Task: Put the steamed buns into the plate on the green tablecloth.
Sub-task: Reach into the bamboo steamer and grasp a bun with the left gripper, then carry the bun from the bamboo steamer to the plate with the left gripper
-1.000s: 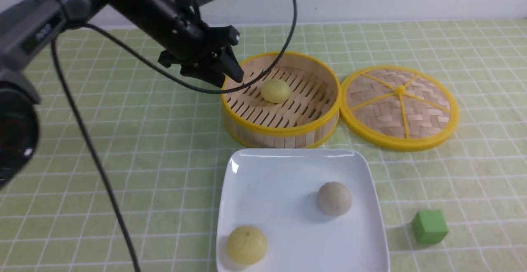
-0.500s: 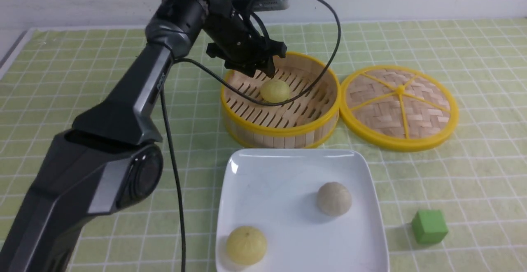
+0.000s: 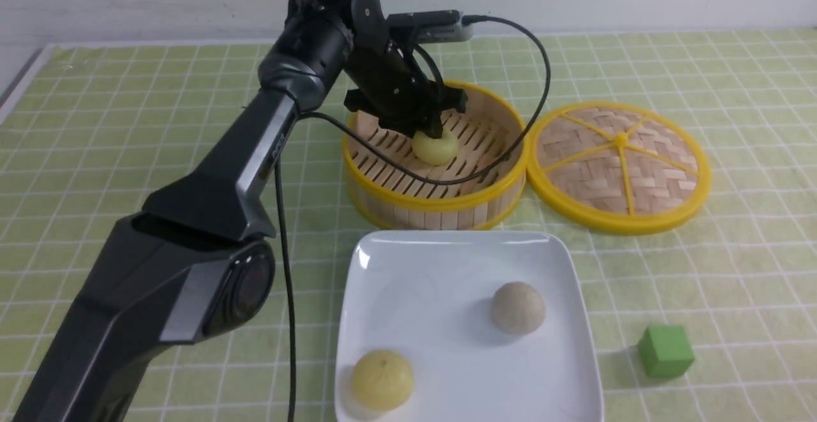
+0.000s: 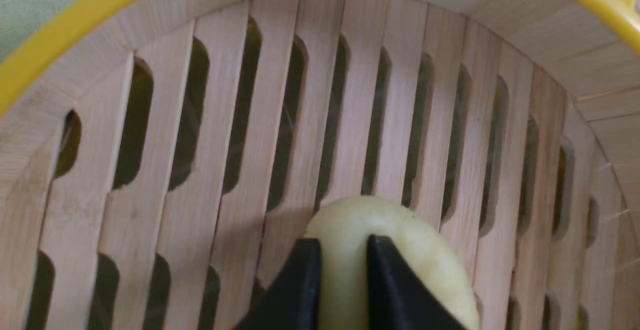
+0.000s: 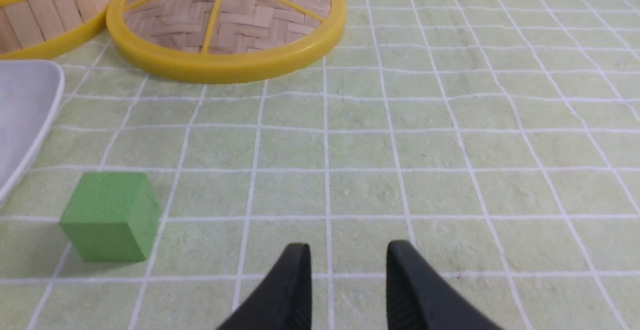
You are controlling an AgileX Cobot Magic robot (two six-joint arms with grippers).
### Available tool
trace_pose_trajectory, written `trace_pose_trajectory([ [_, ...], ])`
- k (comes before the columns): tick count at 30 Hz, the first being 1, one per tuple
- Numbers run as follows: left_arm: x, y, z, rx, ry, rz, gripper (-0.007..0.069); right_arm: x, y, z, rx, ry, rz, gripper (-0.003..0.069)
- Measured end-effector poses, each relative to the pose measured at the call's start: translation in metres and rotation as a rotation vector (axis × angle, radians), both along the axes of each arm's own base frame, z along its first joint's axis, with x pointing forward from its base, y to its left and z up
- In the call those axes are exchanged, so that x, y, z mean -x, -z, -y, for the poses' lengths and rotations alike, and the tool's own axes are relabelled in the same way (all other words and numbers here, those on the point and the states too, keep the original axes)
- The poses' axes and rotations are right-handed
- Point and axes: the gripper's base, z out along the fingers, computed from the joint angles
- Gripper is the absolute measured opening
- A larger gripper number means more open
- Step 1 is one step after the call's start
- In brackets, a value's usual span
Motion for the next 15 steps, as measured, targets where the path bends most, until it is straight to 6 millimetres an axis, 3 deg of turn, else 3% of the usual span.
trace_pose_trajectory([
  [4, 0.003, -0.016, -0.001, 0.021, -0.023, 0.008, 0.0025, 0.000, 0.000, 0.000, 0.000, 0.000, 0.000, 0.0240],
  [9, 0.021, -0.081, -0.010, 0.056, -0.033, 0.060, 0.0022, 0.000, 0.000, 0.000, 0.000, 0.000, 0.000, 0.0240],
  [13, 0.059, -0.133, -0.025, 0.044, -0.013, 0.037, 0.0022, 0.000, 0.000, 0.000, 0.000, 0.000, 0.000, 0.0240],
  [15, 0.089, -0.134, -0.036, 0.003, 0.014, -0.048, 0.0022, 0.000, 0.000, 0.000, 0.000, 0.000, 0.000, 0.0240],
])
